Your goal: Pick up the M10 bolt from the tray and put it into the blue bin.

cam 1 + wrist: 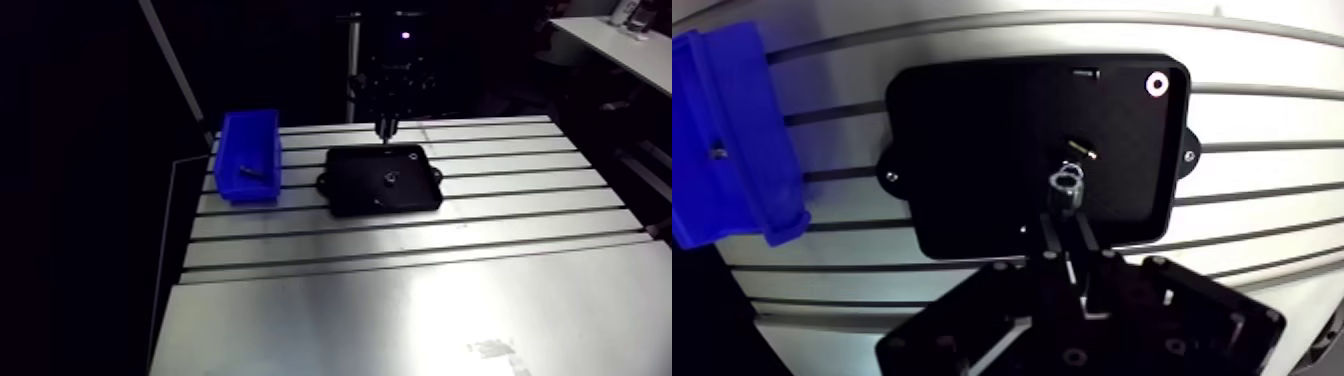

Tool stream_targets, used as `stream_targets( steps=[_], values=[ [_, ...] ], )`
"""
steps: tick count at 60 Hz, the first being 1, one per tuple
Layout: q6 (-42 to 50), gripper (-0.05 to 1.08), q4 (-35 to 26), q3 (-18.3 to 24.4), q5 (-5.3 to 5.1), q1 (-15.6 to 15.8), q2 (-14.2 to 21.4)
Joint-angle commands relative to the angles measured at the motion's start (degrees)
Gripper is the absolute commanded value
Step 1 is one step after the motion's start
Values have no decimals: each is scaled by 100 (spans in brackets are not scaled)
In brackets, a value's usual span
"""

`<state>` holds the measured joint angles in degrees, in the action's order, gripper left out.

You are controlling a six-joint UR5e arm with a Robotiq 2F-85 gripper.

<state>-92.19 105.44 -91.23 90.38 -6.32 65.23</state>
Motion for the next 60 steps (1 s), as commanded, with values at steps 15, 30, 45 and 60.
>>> stream_targets(
  steps=[15,30,45,60],
  values=[
    [-3115,105,-151,177,-159,655,824],
    [-4999,105,-29,191,-270,694,1016],
    [-7156,104,-182,130,-195,650,1041],
    [-7607,104,-136,162,-133,676,979]
  ],
)
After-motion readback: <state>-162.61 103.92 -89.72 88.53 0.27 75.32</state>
